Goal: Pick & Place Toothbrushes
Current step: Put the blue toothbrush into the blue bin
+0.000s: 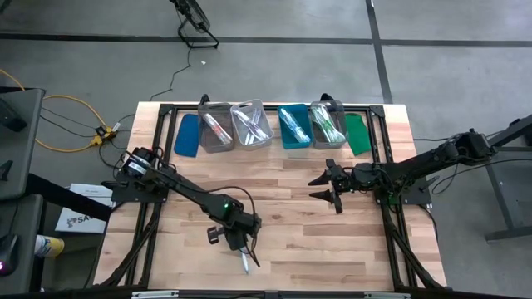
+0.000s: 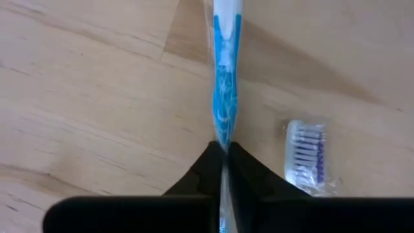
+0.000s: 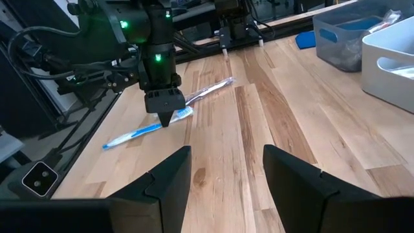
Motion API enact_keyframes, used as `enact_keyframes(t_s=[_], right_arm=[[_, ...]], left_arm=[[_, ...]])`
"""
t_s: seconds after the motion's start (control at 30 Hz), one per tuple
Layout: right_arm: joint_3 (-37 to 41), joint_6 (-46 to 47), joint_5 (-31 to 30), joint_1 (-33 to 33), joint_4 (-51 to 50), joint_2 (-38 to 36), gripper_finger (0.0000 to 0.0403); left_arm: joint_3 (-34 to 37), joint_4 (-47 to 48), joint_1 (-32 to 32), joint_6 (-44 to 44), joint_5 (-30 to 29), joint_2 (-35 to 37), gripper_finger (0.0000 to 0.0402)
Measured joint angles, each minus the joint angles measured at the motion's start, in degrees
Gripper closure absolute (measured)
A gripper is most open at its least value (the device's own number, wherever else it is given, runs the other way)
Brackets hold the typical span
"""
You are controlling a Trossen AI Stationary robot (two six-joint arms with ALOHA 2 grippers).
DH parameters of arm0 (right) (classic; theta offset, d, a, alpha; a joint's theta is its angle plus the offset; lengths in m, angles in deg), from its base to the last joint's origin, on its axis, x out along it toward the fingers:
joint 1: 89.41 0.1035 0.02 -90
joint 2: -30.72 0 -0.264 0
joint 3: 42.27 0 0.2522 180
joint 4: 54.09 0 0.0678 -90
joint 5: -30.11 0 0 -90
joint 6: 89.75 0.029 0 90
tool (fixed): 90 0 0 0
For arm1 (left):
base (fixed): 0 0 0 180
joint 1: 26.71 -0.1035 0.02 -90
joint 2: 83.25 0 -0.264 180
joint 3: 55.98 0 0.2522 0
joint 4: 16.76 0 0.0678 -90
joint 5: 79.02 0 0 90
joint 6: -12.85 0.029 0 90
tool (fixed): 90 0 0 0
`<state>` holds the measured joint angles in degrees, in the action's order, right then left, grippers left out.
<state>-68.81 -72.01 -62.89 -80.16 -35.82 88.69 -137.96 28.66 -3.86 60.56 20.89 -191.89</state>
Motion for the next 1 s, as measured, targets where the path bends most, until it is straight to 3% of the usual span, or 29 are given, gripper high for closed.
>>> enact_keyframes(t_s=[0.47,1.0], right_arm=[[0.0,0.0,0.0,0.0,-0.1,0.0,0.0217],[0.0,0.0,0.0,0.0,-1.1,0.0,0.0217]], left_arm=[[-5.9,4.3,-1.0,3.2,-5.6,-0.5,0.0400],[-6.1,2.8,-12.5,6.3,-5.7,1.0,0.0401]])
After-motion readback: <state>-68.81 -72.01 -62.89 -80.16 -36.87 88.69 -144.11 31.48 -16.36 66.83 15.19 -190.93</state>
